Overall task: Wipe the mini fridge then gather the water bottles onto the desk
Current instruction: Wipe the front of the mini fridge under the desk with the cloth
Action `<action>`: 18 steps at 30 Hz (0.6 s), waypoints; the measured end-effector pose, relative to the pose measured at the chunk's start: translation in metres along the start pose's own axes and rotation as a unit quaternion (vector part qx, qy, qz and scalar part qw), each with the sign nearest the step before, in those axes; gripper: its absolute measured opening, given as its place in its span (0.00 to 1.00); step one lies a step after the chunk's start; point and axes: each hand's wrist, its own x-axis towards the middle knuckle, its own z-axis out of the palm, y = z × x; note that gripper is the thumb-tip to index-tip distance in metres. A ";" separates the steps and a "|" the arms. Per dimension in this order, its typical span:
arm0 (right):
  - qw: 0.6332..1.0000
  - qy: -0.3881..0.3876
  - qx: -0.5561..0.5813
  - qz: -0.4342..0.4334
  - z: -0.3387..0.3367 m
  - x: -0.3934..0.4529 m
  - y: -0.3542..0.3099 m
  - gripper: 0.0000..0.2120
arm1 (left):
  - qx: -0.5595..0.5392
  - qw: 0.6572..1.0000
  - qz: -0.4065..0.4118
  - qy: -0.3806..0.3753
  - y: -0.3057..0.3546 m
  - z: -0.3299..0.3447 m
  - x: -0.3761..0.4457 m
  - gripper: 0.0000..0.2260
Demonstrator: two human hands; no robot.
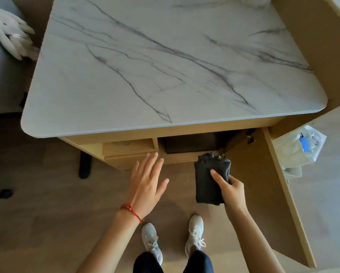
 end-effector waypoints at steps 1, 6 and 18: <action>1.000 -0.001 -0.005 -0.003 0.002 0.011 0.006 0.10 | -0.006 1.000 -0.006 0.004 -0.004 0.012 0.003 0.23; 0.998 -0.026 -0.030 -0.053 0.009 0.067 0.040 0.18 | -0.030 0.999 -0.010 0.036 -0.018 0.080 0.022 0.23; 0.976 -0.054 -0.031 -0.209 0.039 0.228 0.142 0.06 | 0.037 0.993 0.077 0.085 -0.115 0.256 0.069 0.22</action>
